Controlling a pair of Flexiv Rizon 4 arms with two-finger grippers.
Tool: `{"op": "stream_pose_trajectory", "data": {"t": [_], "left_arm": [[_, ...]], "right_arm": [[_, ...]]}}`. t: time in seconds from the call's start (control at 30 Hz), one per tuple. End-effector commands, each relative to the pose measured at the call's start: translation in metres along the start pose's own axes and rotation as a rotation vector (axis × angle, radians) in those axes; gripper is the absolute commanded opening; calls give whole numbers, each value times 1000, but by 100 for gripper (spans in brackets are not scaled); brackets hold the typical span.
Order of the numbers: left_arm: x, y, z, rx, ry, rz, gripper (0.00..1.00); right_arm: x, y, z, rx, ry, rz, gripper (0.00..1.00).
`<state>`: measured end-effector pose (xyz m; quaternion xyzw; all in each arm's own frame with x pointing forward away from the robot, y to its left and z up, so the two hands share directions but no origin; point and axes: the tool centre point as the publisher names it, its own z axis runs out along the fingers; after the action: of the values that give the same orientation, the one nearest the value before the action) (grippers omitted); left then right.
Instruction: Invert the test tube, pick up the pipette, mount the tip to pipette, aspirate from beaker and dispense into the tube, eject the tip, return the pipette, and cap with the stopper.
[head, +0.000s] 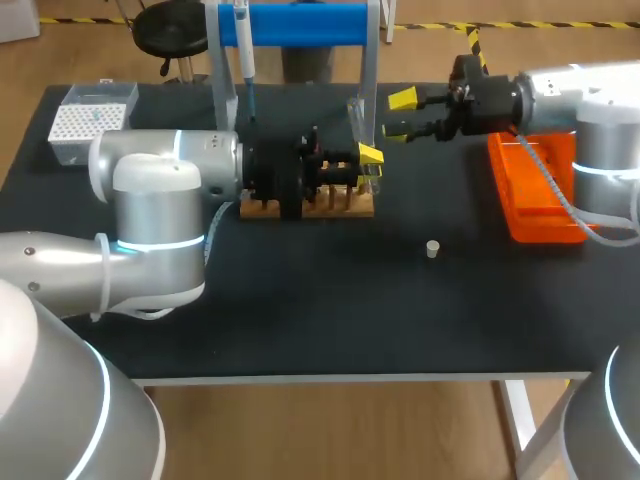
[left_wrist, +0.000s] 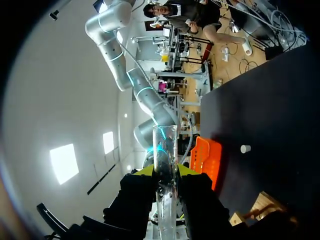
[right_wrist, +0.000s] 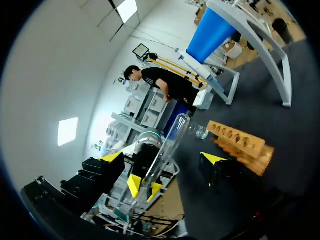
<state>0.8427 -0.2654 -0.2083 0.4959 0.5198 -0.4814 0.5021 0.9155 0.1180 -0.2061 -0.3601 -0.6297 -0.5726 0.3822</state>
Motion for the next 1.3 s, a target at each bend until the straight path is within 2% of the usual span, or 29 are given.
{"op": "stream_pose_trajectory", "data": {"t": [0.03, 0.23, 0.43, 0.73, 1.1, 1.3], "left_arm": [[0, 0, 1, 0, -1, 1, 0], [0, 0, 1, 0, -1, 1, 0], [0, 0, 1, 0, -1, 1, 0], [0, 0, 1, 0, -1, 1, 0], [0, 0, 1, 0, -1, 1, 0], [0, 0, 1, 0, -1, 1, 0]], "right_arm": [[7, -11, -13, -39, -38, -82, 100], [2, -21, -22, -64, -74, -186, 100], [-9, -43, -17, -46, -173, -338, 100], [-24, -56, -15, -68, -285, -500, 100], [-38, -72, -10, -37, -389, -735, 100], [-58, -76, -6, -15, -453, -824, 100]]}}
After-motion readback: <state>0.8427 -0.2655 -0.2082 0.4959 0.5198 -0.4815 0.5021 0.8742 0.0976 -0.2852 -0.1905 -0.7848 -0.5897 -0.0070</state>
